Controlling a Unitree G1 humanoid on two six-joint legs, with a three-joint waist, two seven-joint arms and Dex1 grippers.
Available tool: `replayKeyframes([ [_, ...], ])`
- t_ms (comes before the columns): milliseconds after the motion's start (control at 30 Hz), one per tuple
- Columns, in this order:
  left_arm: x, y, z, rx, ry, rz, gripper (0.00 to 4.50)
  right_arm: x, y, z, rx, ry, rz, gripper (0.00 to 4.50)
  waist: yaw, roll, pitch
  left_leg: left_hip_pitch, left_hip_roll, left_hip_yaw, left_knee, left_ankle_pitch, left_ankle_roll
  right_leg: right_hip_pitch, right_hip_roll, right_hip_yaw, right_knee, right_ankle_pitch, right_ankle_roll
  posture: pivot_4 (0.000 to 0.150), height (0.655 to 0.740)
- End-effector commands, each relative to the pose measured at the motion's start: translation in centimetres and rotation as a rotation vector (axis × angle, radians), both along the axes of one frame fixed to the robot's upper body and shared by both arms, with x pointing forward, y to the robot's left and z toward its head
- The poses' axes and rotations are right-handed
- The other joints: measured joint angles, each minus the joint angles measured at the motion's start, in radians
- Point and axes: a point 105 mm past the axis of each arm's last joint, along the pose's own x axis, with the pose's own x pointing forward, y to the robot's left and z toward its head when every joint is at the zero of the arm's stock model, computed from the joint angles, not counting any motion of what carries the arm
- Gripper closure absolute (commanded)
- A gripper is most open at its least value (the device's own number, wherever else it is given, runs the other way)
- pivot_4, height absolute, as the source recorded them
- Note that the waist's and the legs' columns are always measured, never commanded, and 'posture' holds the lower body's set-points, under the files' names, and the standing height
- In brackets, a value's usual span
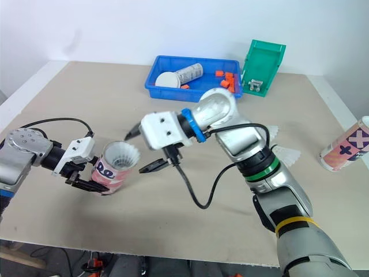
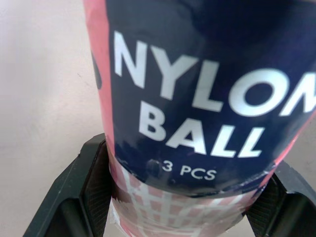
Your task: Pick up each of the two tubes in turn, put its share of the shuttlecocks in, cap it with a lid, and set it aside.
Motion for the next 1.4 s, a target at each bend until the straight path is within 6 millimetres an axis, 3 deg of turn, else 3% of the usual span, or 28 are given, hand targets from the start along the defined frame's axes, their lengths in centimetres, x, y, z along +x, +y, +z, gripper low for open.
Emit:
replayKeyframes([
  [33,-0.2,-0.4,-0.4,-0.003,0.013,-0.018,1.29,-0.8,-2.1,1.5,0.084,0.048,-0.046,0.34,0.003,0.000,0.000,0.000,0.000,0.000,0.000,0.000,0.000,0.000,0.000,0.000,0.000,0.000,0.000,0.150,0.7038],
  [167,-0.3,-0.6,-0.5,-0.010,0.012,-0.021,1.29,0.1,-5.1,1.4,0.181,0.108,-0.236,0.34,0.004,0.000,0.000,0.001,0.000,0.001,0.000,0.000,0.000,0.000,0.000,0.000,0.000,-0.002,-0.003,0.150,0.7038],
  [300,-0.6,-0.7,-0.7,-0.017,0.016,-0.019,1.29,2.8,-12.8,-0.5,0.321,0.164,-0.710,0.34,0.014,-0.001,-0.001,0.000,-0.001,0.001,0.000,0.000,0.000,0.000,-0.001,0.001,-0.001,-0.003,-0.002,0.150,0.7038],
  [433,-1.0,-0.7,-0.9,-0.019,0.024,-0.019,1.29,1.2,-19.8,-1.8,0.436,0.210,-1.048,0.34,0.015,0.001,-0.002,-0.002,-0.004,0.002,-0.001,-0.001,0.000,0.000,-0.003,0.004,-0.001,-0.001,0.000,0.150,0.7038],
  [567,-0.8,-1.0,-0.8,-0.025,0.024,-0.029,1.29,-0.3,-25.4,-4.3,0.390,0.247,-1.306,0.34,0.013,0.004,-0.004,-0.001,-0.005,0.001,-0.001,-0.002,0.001,0.001,-0.002,0.004,-0.001,-0.006,0.006,0.150,0.7038],
  [833,-0.5,-1.6,-1.1,-0.037,0.019,-0.040,1.29,-0.6,-32.7,-7.8,0.412,0.374,-1.578,0.34,0.007,0.003,-0.003,0.002,-0.005,0.007,0.004,-0.001,0.002,0.003,-0.004,0.010,-0.001,-0.002,0.004,0.150,0.7038],
  [1133,-0.7,-1.6,-1.2,-0.043,0.015,-0.033,1.29,0.1,-32.8,-9.6,0.433,0.472,-1.576,0.34,0.004,0.005,-0.004,0.002,-0.007,0.009,0.003,0.000,0.003,0.002,-0.005,0.013,-0.001,-0.002,0.007,0.150,0.7038],
  [1400,-0.6,-1.6,-1.1,-0.045,0.005,-0.025,1.29,2.0,-32.2,-11.4,0.427,0.531,-1.585,0.34,0.004,0.005,-0.004,0.001,-0.008,0.009,0.003,0.000,0.003,0.002,-0.005,0.013,-0.002,-0.002,0.007,0.150,0.7038],
])
